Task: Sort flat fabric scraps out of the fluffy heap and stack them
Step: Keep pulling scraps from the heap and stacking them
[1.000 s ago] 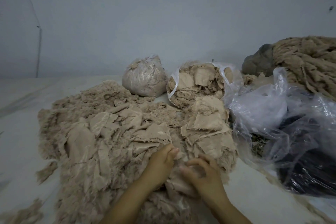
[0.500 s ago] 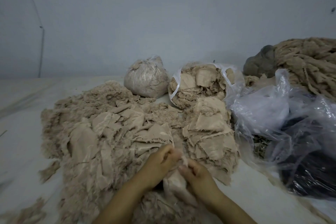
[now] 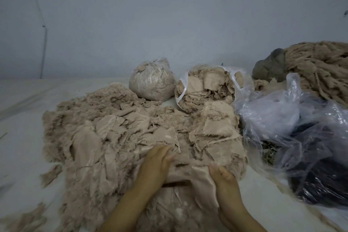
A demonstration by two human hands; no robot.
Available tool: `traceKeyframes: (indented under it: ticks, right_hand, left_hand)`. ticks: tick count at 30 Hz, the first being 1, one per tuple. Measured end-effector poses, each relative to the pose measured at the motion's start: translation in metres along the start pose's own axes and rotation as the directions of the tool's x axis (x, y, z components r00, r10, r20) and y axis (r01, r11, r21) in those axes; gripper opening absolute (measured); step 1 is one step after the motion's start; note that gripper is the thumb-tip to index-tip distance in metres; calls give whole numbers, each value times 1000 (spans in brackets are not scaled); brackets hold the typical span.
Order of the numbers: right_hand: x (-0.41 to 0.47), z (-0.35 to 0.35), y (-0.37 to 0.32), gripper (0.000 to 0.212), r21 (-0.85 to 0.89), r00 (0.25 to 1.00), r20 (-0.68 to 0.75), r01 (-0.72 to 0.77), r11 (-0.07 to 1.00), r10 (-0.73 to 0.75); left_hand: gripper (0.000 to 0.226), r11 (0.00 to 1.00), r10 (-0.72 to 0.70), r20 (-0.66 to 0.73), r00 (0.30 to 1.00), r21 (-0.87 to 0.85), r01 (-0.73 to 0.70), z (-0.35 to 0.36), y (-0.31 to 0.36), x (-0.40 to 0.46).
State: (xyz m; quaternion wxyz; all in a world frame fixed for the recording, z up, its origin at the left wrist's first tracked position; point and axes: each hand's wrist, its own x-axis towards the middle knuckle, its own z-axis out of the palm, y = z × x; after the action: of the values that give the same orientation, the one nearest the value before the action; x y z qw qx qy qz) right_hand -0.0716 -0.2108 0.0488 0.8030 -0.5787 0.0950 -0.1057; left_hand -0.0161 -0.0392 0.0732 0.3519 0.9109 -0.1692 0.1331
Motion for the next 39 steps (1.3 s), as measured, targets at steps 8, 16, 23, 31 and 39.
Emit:
traceKeyframes:
  ticks: [8,16,23,31,39]
  right_hand:
    - [-3,10,-3,28,214,994,2,-103,971,105]
    - [0,-26,-1,17,-661,933,346,166,732,102]
    - [1,14,-14,21,-402,942,333,183,897,-43]
    - [6,11,-7,30,-86,987,159,-17,996,30]
    - [19,-3,-3,27,-11,976,-219,-12,1000,9]
  left_hand:
    - [37,811,-56,203,978,-562,163,9,31,-10]
    - [30,795,-64,181,981,-585,160,-17,12,-1]
    - [33,860,64,283,957,-502,90,0,14,0]
    - [44,796,-152,361,920,-507,330,-7,9,-7]
    - [35,560,-449,115,886,-737,379,4,12,-4]
